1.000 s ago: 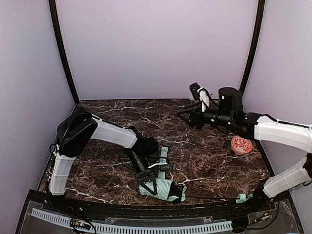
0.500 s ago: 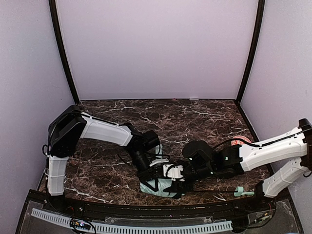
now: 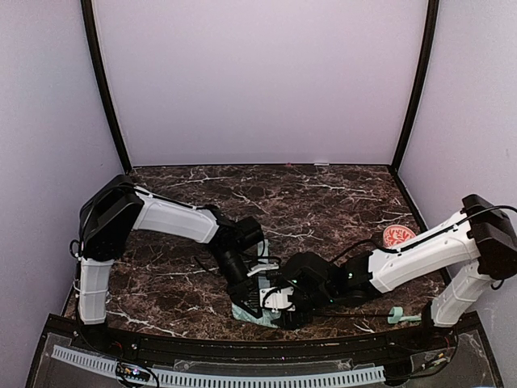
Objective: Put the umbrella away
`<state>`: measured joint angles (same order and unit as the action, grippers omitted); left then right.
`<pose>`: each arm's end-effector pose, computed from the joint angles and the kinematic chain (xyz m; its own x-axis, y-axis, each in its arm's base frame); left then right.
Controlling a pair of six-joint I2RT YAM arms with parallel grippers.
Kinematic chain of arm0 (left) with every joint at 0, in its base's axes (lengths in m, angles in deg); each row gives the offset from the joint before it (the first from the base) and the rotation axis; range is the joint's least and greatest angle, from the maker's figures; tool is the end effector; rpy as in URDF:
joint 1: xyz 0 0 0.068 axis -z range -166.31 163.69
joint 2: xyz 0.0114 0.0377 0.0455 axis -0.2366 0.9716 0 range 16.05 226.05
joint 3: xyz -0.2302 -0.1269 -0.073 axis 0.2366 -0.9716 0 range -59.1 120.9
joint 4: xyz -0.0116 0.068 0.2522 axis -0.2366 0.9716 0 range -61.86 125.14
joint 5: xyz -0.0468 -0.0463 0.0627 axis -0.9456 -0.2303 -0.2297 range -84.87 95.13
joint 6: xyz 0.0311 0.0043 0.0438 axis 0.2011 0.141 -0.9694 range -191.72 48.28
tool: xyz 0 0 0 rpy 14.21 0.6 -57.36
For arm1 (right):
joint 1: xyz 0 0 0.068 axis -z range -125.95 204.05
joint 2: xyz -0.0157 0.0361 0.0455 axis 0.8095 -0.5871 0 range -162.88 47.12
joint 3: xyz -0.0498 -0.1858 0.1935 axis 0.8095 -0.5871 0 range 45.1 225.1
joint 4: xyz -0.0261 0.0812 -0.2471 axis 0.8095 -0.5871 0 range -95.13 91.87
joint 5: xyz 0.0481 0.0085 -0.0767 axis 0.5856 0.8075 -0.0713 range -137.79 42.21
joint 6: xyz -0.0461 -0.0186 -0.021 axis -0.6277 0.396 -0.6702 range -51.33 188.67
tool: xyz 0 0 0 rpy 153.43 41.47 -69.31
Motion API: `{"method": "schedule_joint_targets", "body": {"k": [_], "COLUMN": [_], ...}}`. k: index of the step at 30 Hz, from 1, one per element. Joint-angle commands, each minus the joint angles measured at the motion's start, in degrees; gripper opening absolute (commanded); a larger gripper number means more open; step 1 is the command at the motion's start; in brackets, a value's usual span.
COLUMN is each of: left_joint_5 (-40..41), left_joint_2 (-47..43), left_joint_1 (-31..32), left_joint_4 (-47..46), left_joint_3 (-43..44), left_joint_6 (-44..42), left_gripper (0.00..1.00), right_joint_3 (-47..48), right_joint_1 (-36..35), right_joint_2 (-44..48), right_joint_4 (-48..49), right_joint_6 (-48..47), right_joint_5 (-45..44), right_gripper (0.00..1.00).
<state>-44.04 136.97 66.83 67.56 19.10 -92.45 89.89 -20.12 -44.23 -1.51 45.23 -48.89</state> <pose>0.2122 -0.3279 0.1215 -0.3486 0.8508 -0.3931 0.7575 0.0088 -0.6528 0.0849 0.2969 0.1569 0.1897 -0.7888 -0.5847 -0.9625 -0.0317 -0.2696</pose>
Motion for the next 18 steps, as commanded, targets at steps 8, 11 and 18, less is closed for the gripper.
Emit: {"method": "schedule_joint_targets", "body": {"k": [8,11,18], "left_joint_5": [15.0,20.6,25.8], "left_joint_2": [-9.5,-23.5,-45.7], "left_joint_1": [-3.8,-4.7,-4.2], "left_joint_4": [-14.5,-31.0,-55.4], "left_joint_3": [-11.4,-22.3,-42.6], "left_joint_6": [5.0,6.1,0.7], "left_gripper": [0.61,0.86,0.98], "right_joint_3": [-0.7,-0.3,4.5], "right_joint_1": [2.1,5.1,8.9], "right_joint_2": [-4.0,-5.9,-12.6], "right_joint_4": [-1.7,-3.4,-10.0], "right_joint_6": [5.3,6.2,7.5], "right_joint_5": [9.2,11.9,22.3], "right_gripper": [0.17,0.15,0.13]}}
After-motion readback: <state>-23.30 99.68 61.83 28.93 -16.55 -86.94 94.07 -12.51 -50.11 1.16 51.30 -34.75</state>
